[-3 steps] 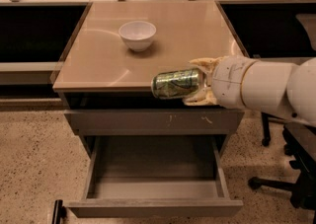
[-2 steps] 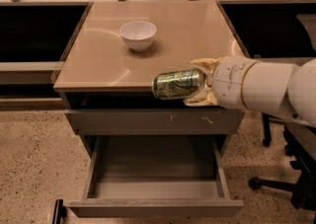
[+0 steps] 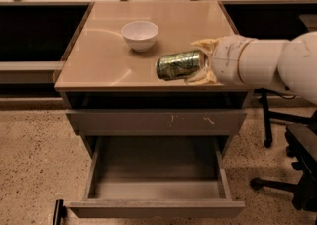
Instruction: Pick green can from middle drawer and place on counter
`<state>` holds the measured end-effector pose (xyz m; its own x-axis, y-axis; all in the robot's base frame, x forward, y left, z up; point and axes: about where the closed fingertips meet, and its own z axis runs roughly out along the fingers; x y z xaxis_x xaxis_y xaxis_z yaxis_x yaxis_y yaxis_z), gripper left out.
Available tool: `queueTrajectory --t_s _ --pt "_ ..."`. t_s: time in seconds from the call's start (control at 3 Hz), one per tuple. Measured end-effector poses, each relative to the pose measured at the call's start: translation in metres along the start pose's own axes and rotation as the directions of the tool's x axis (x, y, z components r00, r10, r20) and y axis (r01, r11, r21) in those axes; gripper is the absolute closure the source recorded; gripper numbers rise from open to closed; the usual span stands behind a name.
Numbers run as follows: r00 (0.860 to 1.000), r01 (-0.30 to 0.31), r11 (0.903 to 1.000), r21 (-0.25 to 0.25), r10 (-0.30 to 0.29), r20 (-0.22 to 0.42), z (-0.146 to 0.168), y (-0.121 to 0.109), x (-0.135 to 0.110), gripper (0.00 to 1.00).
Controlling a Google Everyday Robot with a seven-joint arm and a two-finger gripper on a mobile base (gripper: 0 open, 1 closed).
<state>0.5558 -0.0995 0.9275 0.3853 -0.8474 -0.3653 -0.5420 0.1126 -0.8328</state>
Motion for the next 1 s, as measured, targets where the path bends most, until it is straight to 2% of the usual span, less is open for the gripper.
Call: queueTrajectory --t_s 0.33,0.67,1.0 --pt "0.999 0.039 0.9992 0.004 -0.039 -0.003 0.023 -0.029 0.014 1.0" --pt "0.999 0.041 0.9991 -0.007 -0.041 0.011 0.045 -0.043 0.033 1.0" --pt "0.999 0.023 0.9993 -0.03 -0.022 0.024 0.068 -0.045 0.054 1.0"
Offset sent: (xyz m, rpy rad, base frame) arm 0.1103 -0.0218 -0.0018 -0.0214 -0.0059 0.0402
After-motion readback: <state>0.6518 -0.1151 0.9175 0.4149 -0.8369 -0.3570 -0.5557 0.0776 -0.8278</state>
